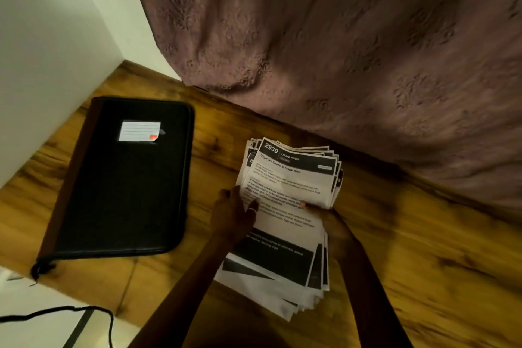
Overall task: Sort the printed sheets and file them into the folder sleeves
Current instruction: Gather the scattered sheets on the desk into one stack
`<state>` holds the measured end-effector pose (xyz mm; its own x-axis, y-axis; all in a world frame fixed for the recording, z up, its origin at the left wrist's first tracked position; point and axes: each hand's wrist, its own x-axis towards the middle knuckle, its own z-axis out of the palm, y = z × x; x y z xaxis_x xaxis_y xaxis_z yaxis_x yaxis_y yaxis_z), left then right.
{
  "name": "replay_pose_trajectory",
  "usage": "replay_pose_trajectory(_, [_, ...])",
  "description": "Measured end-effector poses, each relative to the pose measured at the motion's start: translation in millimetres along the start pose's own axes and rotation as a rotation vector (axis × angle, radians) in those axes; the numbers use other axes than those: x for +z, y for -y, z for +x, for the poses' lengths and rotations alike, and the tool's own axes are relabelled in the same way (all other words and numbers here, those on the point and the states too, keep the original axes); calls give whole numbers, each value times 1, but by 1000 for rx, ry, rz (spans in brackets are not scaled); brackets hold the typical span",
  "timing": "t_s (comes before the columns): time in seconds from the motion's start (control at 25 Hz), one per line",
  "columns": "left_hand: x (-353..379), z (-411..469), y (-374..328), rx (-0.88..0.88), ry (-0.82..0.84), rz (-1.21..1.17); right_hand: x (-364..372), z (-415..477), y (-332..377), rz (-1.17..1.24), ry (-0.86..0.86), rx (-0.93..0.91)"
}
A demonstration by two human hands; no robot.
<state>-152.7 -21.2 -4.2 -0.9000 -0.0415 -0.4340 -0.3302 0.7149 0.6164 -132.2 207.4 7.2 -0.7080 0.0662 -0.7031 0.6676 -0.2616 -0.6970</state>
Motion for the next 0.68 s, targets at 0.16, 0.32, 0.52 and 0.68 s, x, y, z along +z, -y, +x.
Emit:
replay_pose_trajectory(0.16, [-19,-1,15,30,-58,54,0,-6,-6,-111,-155,-125])
replay_pose_trajectory(0.32, [-55,4,4,98,91,-528,9,-33,12,-115,26,-291])
replay_pose_trajectory(0.52, [-91,-16,-33,212,157,-852,26,-79,65,-170,78,-396])
replay_pose_trajectory(0.68, [-113,-42,-72,422,-51,-901,39,-119,90,-94,-4,-590])
